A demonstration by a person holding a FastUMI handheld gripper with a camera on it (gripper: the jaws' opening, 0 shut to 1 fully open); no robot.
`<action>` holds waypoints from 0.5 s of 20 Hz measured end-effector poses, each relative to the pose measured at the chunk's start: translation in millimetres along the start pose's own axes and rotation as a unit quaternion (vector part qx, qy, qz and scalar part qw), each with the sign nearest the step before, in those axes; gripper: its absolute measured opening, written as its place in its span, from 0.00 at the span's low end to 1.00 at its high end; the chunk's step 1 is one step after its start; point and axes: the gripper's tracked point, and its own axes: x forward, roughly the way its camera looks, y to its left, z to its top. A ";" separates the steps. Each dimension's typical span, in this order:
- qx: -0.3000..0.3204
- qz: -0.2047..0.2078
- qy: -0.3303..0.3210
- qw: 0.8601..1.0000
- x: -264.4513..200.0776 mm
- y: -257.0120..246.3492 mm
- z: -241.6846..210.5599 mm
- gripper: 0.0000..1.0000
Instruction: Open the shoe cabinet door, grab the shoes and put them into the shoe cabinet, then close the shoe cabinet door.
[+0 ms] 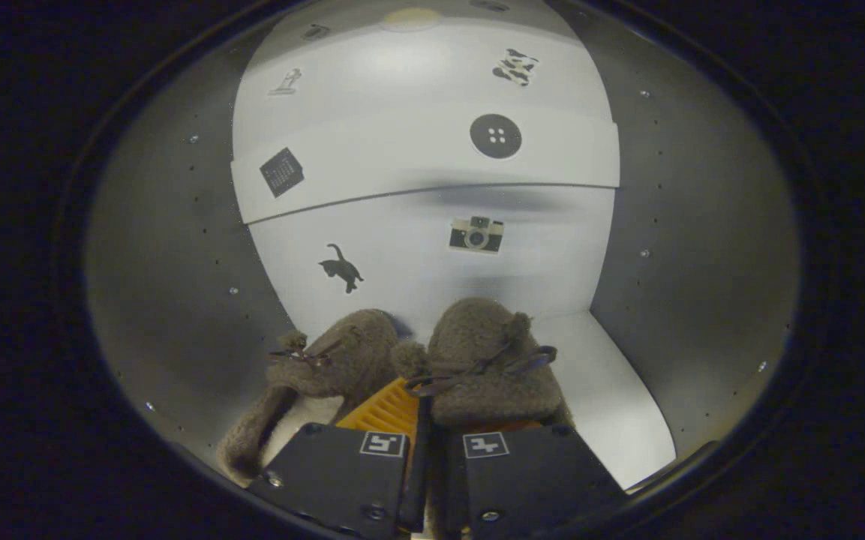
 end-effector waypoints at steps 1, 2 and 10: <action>0.000 0.004 0.009 1.000 1.5 2.9 -3.5 0.28; 0.002 0.015 0.011 1.000 0.5 7.2 -2.9 0.33; 0.000 0.020 -0.033 0.999 -45.2 7.4 5.0 0.71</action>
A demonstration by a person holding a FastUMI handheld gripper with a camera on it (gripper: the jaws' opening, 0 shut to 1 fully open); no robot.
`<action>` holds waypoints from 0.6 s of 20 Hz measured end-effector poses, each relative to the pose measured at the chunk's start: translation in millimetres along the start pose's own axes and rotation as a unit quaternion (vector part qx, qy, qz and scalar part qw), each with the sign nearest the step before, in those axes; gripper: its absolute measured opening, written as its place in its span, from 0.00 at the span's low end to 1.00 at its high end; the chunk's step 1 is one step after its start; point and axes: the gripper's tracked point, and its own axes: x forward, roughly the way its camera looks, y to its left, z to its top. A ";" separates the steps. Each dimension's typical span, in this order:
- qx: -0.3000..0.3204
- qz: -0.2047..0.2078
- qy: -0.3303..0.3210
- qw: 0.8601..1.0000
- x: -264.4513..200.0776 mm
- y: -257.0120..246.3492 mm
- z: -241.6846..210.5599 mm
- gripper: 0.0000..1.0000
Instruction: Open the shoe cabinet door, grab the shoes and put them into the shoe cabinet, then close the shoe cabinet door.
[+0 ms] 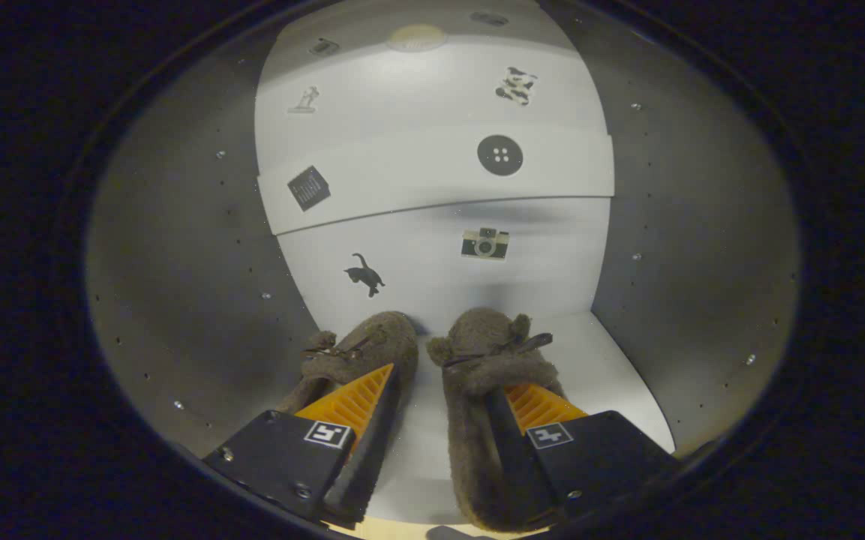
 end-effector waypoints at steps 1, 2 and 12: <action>-0.005 -0.005 -0.010 1.000 -6.2 -1.5 1.1 0.75; -0.011 -0.009 -0.013 1.000 -10.2 -3.1 1.1 0.79; -0.029 -0.006 -0.074 0.997 -131.1 -0.1 -12.1 0.88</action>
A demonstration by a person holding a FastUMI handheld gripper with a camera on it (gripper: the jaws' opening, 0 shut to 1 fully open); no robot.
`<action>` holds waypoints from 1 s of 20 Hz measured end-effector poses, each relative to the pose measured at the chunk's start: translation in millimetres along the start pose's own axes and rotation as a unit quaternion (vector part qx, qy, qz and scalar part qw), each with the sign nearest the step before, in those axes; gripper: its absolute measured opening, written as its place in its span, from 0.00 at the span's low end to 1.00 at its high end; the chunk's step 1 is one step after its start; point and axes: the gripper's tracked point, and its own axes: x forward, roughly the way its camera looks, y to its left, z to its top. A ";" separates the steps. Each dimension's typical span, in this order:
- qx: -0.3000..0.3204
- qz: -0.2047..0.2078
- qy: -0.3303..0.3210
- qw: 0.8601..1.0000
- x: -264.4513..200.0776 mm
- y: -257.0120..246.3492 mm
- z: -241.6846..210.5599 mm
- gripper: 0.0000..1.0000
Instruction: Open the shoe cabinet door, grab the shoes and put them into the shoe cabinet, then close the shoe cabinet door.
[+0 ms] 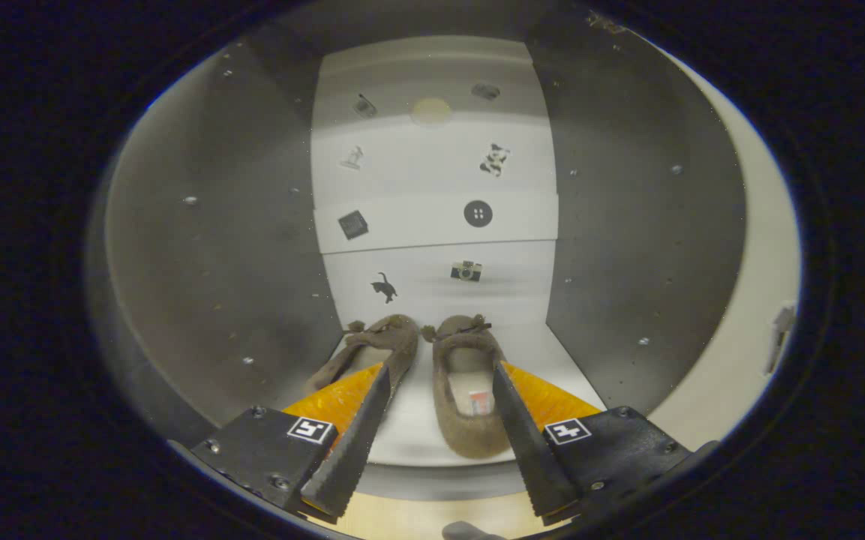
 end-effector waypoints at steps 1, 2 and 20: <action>-0.003 0.005 -0.005 1.000 -20.2 4.4 -1.6 0.88; -0.008 0.015 -0.011 1.000 -42.8 10.2 -1.8 0.89; -0.051 0.011 -0.085 0.995 -378.9 -54.4 -50.7 1.00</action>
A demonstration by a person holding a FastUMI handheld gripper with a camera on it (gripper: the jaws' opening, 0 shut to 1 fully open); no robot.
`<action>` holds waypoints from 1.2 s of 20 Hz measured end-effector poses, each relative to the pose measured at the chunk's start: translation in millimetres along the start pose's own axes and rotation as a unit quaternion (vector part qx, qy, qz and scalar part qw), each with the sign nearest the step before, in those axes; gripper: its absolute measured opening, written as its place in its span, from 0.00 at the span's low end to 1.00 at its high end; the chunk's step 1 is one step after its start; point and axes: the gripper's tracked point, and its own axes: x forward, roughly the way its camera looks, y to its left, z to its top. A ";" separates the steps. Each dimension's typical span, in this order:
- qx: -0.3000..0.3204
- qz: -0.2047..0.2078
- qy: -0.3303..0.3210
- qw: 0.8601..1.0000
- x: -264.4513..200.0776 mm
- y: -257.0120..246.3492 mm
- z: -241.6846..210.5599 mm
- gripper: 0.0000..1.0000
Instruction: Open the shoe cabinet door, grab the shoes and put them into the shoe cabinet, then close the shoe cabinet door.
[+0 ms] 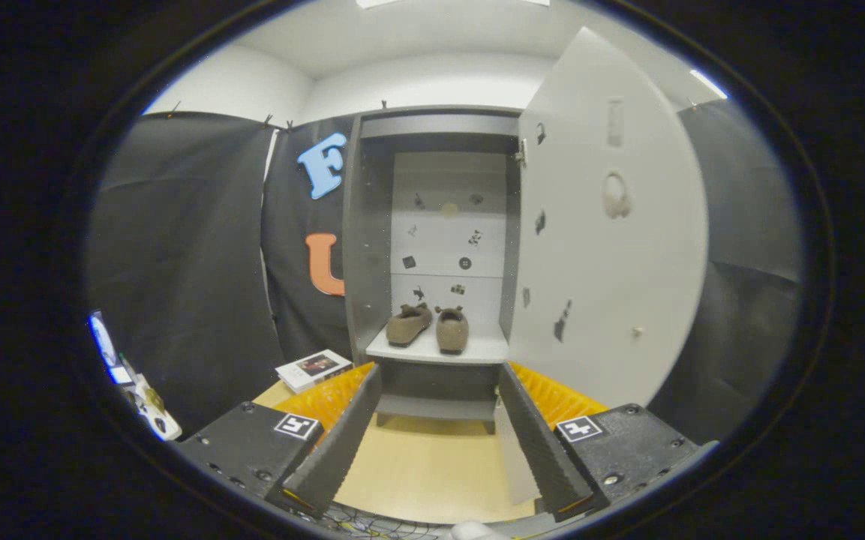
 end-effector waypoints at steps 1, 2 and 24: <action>-0.005 -0.011 -0.004 1.000 -12.4 -15.1 1.0 1.00; -0.009 -0.022 -0.010 1.000 -23.9 -30.8 3.3 1.00; 0.014 0.055 -0.032 0.998 5.3 -252.4 10.8 1.00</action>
